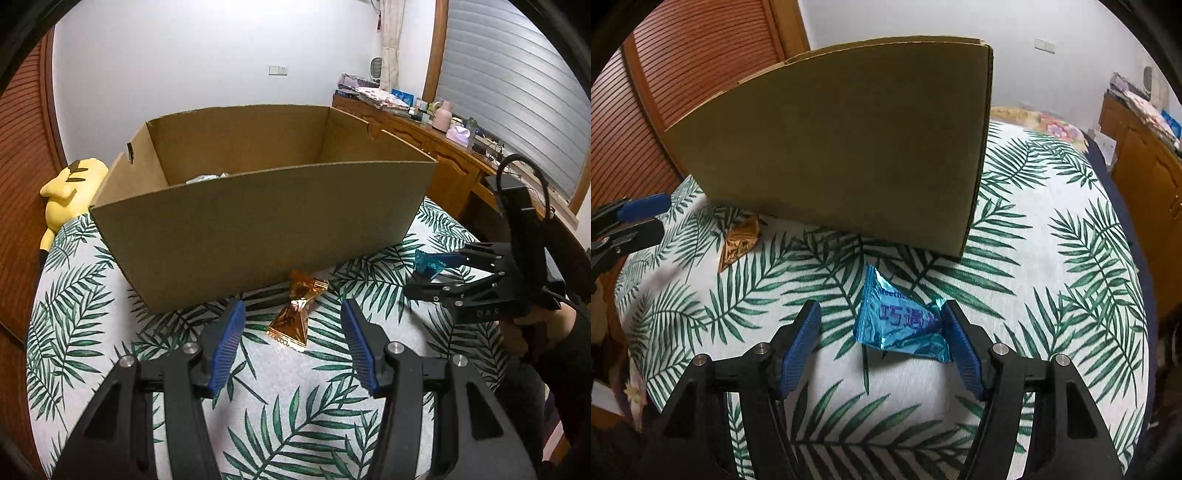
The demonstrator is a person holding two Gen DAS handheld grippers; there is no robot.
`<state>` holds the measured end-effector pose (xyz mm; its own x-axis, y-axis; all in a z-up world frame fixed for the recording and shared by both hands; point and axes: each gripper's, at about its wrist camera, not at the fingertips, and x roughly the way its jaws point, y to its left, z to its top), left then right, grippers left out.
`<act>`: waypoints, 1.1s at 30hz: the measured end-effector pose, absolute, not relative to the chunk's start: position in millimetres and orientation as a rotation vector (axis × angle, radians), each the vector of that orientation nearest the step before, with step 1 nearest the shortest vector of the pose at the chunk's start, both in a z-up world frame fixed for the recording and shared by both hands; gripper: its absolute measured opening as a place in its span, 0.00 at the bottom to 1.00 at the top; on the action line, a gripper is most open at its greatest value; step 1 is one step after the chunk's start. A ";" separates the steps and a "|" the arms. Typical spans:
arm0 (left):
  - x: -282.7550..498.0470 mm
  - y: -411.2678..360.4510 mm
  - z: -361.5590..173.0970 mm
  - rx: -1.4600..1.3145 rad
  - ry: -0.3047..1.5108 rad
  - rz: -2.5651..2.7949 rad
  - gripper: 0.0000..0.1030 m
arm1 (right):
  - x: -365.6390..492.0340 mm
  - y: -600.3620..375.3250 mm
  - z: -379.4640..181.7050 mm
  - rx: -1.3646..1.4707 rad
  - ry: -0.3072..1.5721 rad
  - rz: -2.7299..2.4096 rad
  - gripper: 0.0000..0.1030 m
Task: Organize snacks
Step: 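Move the left tool to the gold candy while the right tool approaches the blue candy, then grasp the gold-wrapped candy with the left tool while the right tool grasps the blue-wrapped candy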
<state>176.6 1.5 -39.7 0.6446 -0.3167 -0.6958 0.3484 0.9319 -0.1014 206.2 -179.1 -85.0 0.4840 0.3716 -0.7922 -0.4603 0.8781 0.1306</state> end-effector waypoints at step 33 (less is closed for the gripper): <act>220.6 -27.4 -76.1 0.110 0.907 -0.417 0.45 | 177.8 -213.6 -75.6 0.067 0.829 0.427 0.18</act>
